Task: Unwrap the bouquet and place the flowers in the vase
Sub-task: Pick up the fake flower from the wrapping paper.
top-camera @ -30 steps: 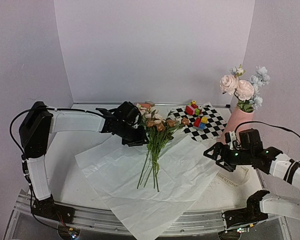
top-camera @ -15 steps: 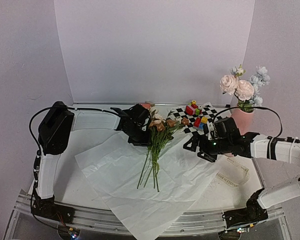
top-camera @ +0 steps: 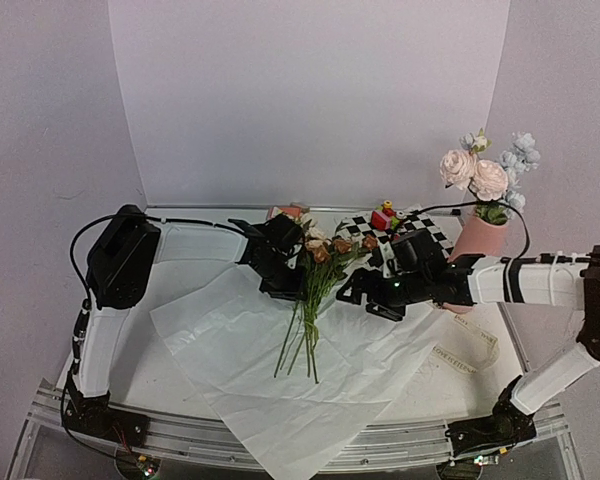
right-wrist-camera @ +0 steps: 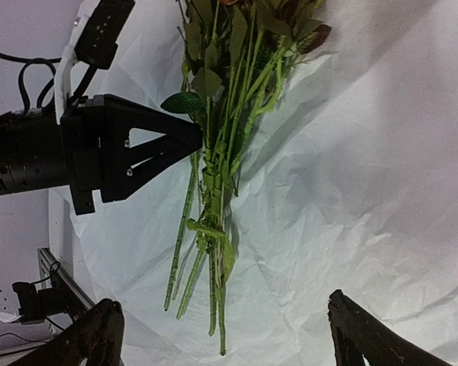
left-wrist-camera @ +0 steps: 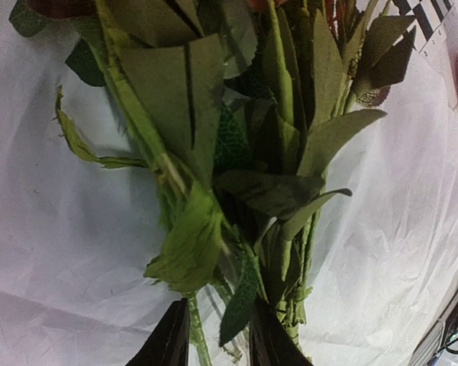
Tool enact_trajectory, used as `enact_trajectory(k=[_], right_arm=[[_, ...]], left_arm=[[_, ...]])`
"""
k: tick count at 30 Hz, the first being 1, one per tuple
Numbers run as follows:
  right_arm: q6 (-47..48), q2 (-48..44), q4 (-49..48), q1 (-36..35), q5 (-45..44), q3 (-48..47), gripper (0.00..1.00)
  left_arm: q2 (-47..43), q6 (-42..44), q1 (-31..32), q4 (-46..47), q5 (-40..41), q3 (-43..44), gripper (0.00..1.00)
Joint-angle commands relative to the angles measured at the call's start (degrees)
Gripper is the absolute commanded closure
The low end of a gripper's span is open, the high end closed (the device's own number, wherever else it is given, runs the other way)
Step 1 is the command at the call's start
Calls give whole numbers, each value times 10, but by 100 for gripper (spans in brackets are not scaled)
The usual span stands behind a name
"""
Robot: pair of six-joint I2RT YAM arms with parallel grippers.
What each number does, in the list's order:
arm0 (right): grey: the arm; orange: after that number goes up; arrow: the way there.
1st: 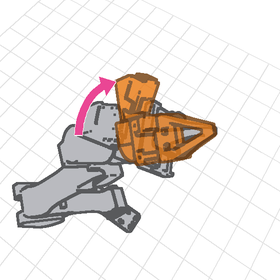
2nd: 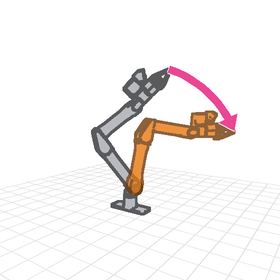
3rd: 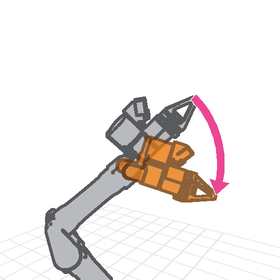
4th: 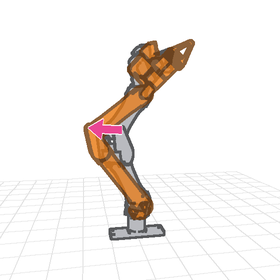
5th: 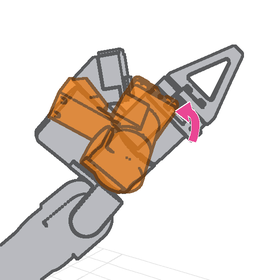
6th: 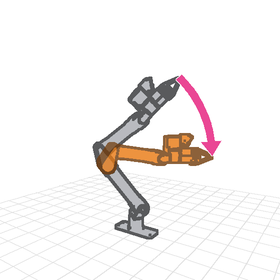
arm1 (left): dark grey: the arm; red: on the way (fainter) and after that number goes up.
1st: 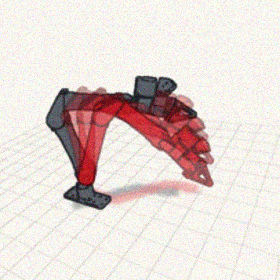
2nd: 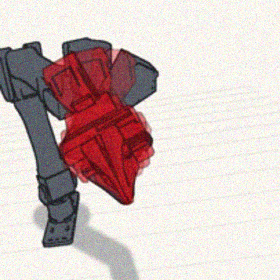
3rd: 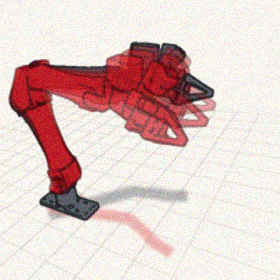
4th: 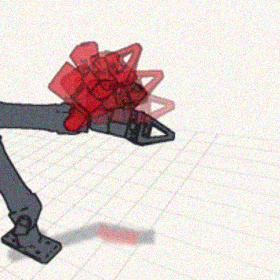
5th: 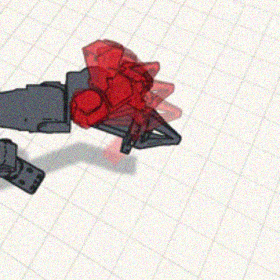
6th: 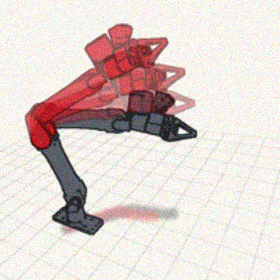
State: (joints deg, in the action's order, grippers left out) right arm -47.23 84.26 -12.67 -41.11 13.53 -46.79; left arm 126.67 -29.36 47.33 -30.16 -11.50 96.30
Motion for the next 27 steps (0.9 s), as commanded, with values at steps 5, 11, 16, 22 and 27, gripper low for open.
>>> enact_trajectory(k=[5, 11, 16, 22, 27], right_arm=[[-3, 74, -7, -14, -19, -80, 18], [-1, 81, -5, -14, -26, -99, 20], [15, 95, 11, -14, -18, -128, 19], [36, 114, 23, -15, -17, -180, 18], [37, 124, 31, -14, -16, -233, 17]], left_arm=[[26, 12, -1, 6, -31, 43, 79], [9, 13, -7, 6, -25, 35, 100], [-36, 3, -11, 5, -9, 9, 100], [-111, -7, -15, 6, 23, -18, 100], [-158, -14, -16, 6, 30, -39, 100]])
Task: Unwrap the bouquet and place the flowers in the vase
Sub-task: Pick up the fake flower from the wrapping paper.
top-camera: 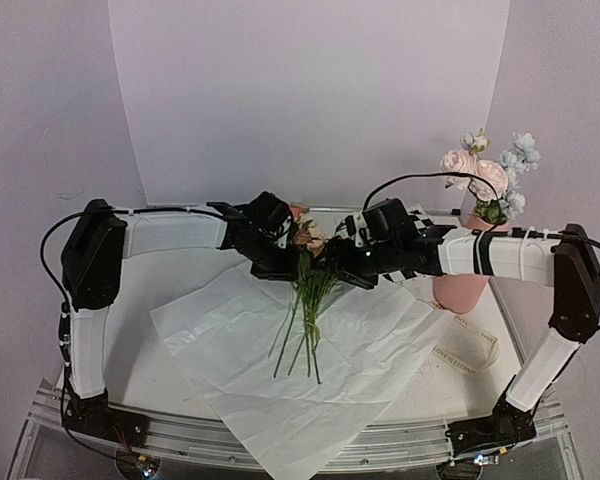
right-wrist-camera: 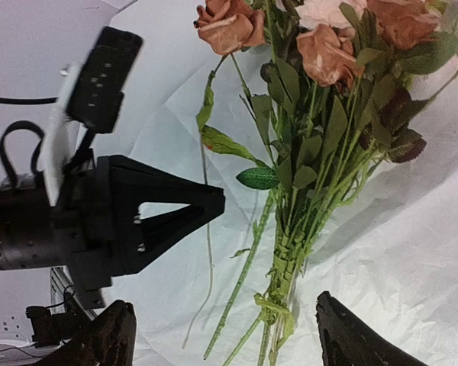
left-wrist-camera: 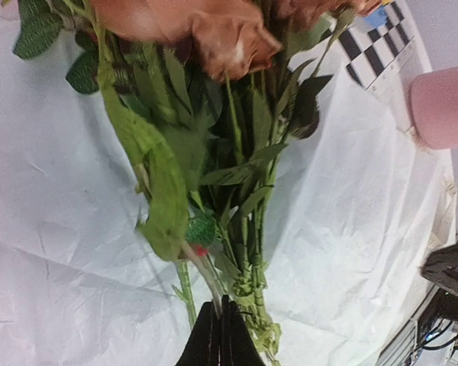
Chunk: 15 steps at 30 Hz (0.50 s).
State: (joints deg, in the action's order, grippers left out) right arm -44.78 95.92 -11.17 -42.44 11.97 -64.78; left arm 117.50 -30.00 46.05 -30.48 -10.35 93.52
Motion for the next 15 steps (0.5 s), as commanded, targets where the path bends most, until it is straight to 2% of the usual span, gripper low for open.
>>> enact_trajectory(k=[1, 8, 12, 15], right_arm=[[11, 9, 17, -2, 1, -62, 17], [-12, 37, 20, -1, 19, -121, 14], [-31, 59, 20, -1, 43, -164, 18], [-46, 55, 20, -1, 62, -178, 26]], left_arm=[[-76, -9, -3, 9, 21, -17, 100], [-144, -11, -5, 10, 46, -68, 100], [-174, 13, -5, 12, 43, -74, 100], [-200, 33, -4, 17, 36, -75, 100]])
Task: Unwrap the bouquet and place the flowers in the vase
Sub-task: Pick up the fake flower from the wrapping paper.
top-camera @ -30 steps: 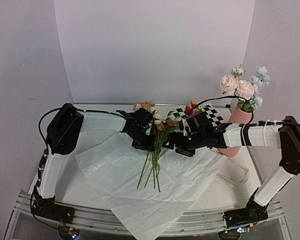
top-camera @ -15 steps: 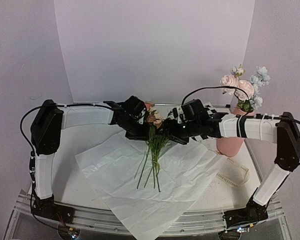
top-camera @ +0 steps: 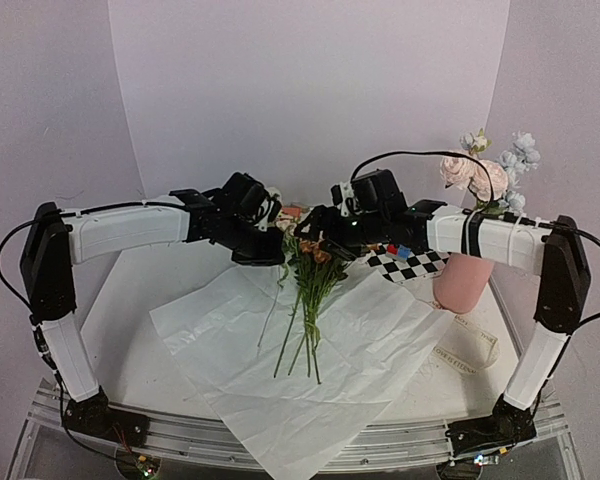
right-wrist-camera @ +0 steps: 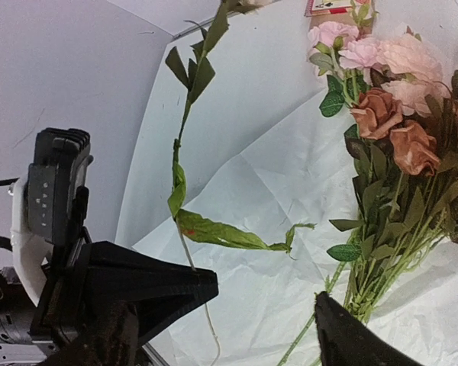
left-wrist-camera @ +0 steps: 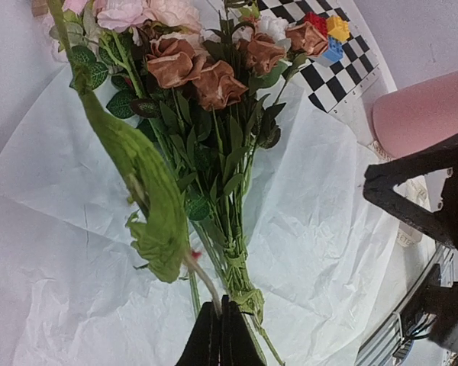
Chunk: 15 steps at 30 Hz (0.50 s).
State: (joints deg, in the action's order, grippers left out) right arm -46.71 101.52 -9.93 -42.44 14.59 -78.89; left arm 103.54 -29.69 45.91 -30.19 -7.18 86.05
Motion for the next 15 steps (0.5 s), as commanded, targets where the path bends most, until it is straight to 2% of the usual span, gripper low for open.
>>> enact_trajectory(k=[1, 6, 9, 15], right_arm=[[-31, -6, 8, -1, 41, -34, 28], [-31, -34, 8, -1, 50, -36, 43], [-36, -42, 8, -1, 48, -51, 53], [-55, -35, 8, -1, 90, -105, 53]], left_arm=[[-67, 35, -3, 16, -1, -1, 100], [-120, 46, -3, 46, -14, -28, 100], [-180, 33, -3, 117, -3, -86, 100], [-265, 12, -3, 258, -25, -180, 100]])
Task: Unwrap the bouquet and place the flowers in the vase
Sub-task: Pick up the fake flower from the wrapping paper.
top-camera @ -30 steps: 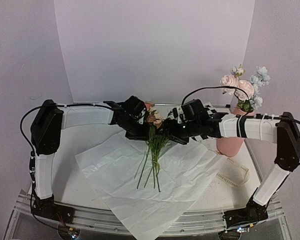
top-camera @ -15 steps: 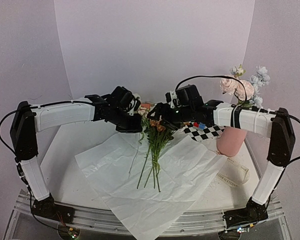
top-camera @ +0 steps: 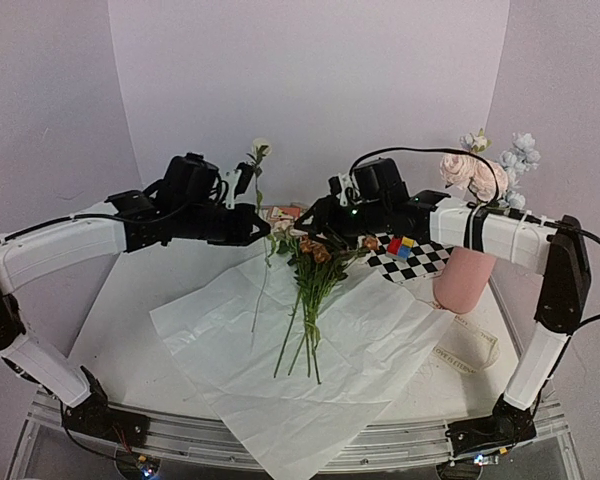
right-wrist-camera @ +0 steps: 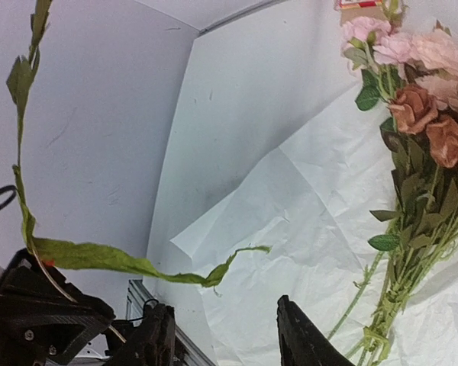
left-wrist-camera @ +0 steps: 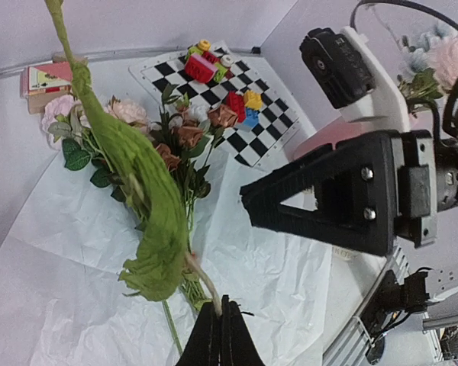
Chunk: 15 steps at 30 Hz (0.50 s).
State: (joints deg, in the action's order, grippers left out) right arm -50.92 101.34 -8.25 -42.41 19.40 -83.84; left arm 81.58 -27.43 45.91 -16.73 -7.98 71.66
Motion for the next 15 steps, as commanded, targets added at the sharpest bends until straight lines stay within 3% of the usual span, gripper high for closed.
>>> enact_trajectory(k=[1, 15], right_arm=[[-12, -32, -11, -1, 54, -64, 53], [1, -26, -122, -2, 190, -101, 59]], left_arm=[[-50, -11, -3, 132, -22, -41, 100], [-22, -13, -3, 159, -108, -15, 100]])
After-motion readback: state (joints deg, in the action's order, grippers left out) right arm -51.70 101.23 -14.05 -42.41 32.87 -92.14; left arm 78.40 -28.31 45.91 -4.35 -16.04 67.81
